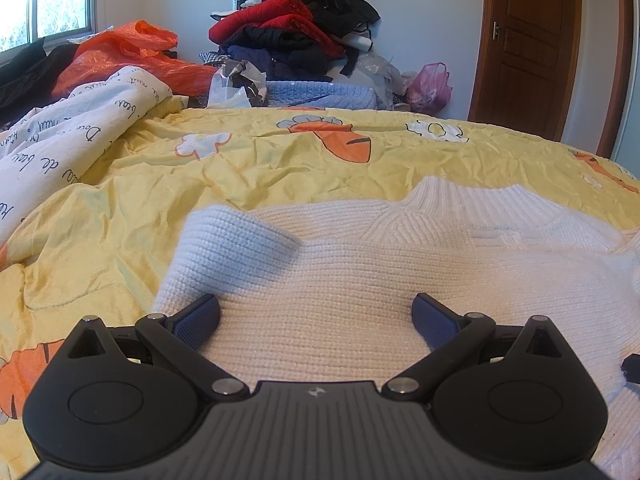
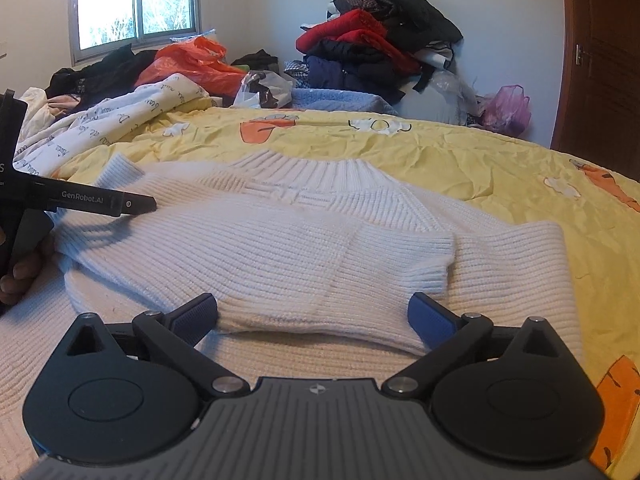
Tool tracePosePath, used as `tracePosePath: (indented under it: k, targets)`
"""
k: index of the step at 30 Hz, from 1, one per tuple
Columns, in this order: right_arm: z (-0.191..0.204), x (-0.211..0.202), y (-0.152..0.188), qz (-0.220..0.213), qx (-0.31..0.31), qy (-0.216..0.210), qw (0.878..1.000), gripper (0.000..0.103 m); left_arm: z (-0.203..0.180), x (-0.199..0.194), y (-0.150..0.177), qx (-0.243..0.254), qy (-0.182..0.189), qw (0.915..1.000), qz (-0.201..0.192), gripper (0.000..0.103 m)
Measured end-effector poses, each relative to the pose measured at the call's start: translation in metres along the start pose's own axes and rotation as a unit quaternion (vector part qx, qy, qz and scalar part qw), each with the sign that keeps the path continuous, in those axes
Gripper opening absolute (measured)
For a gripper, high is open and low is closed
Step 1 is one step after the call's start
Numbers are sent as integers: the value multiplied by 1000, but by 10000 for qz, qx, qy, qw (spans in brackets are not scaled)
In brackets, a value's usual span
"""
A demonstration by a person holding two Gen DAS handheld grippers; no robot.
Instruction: Fold small clothes
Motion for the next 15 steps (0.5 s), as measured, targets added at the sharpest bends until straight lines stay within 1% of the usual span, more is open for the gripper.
tracePosePath:
  k: [5,7,8,9,10,12,13,15]
  targets:
    - [-4,3,-1,27,105,-45,9999,100,-3,-6,1,48,-137,9999,-90,103]
    - [-4,4,-1,41,81,-20,10000,100,-3,-27,6,-9,-402,9986,-351,103]
    - [-4,4,-1,41,84,-17,10000,100,-2,-41,10,-91,-388,9981,-462,103]
    - [-4,3,-1,38,83,-11,10000,100,0,-55,15,-178,-246,9983,-498,103]
    - [-4,3,-1,35,79,-2,10000,100,3,-70,21,-273,-14,9985,-466,103]
    - [-3,2,0,24,70,20,10000,100,7,-99,36,-409,318,9981,-327,103]
    - [-3,2,0,23,65,27,10000,100,9,-109,44,-439,423,9977,-290,103]
    - [-2,3,0,26,59,35,10000,100,12,-123,56,-525,445,9976,-116,103]
Point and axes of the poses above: each gripper's, at about its wrist camera, not at the fingertips, and x roughly the way its jaws point, z to its left, y to its underside, the point moved 1 cm from there along x, roughly the way its jaws point, and after that the axes turned 8 degrees about -x, right-handed, at the moved point
